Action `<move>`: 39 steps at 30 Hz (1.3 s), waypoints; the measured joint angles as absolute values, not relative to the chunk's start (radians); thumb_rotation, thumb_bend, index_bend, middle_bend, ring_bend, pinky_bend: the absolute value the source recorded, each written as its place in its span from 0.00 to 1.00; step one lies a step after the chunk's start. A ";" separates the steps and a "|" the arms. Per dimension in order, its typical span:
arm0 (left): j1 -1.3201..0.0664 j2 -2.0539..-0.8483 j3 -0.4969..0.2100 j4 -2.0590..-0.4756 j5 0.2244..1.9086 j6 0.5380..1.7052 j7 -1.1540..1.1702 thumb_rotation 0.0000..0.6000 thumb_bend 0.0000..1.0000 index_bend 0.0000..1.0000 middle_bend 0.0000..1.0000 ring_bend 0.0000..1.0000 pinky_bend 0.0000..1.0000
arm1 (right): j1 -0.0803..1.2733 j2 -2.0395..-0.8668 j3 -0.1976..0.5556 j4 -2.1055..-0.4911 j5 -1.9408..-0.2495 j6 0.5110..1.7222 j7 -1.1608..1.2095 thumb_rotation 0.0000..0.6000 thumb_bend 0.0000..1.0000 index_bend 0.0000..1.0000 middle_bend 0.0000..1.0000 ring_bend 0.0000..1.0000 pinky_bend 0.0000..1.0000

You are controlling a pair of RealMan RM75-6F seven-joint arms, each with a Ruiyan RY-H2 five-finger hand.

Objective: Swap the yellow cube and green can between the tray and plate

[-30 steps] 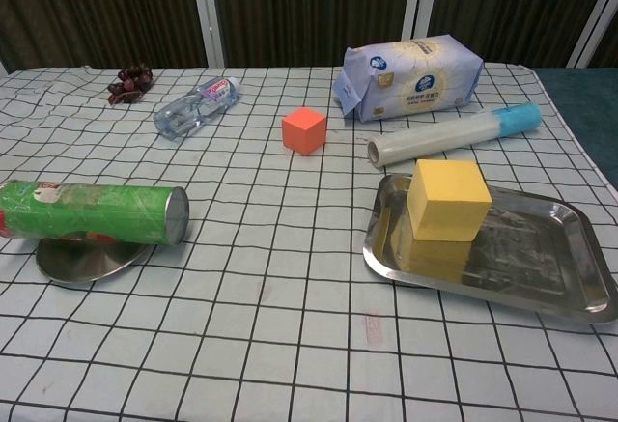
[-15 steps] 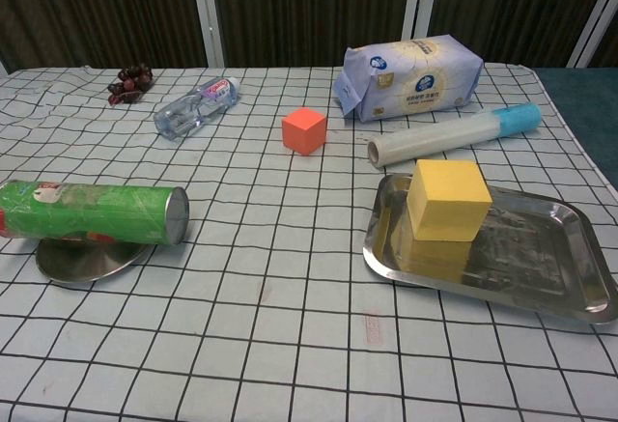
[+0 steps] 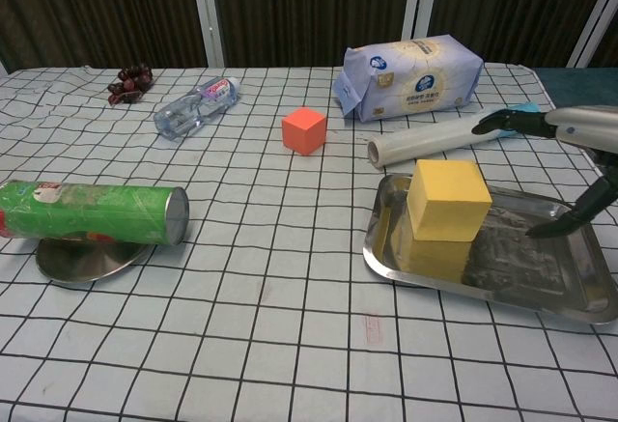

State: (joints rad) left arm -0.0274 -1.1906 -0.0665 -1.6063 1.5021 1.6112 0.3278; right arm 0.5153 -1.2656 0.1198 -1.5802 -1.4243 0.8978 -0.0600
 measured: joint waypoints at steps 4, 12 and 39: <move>-0.024 -1.186 -0.069 -1.611 1.500 1.617 0.321 1.00 0.37 0.18 0.19 0.17 0.20 | 0.573 -1.327 0.148 -1.553 -1.332 0.834 -0.115 1.00 0.05 0.00 0.01 0.00 0.00; -0.021 -1.177 -0.068 -1.617 1.501 1.619 0.307 1.00 0.37 0.18 0.19 0.17 0.20 | 0.655 -1.437 0.182 -1.462 -1.192 0.778 -0.200 1.00 0.06 0.07 0.08 0.03 0.01; -0.020 -1.169 -0.060 -1.633 1.513 1.614 0.318 1.00 0.37 0.19 0.19 0.17 0.20 | 0.770 -1.606 0.240 -1.376 -1.296 0.946 -0.194 1.00 0.12 0.86 0.62 0.61 0.58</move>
State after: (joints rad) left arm -0.0195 -1.1690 -0.0604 -1.6326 1.5126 1.6144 0.3185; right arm 0.7699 -1.6057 0.2403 -1.3763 -1.2956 0.9457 -0.1938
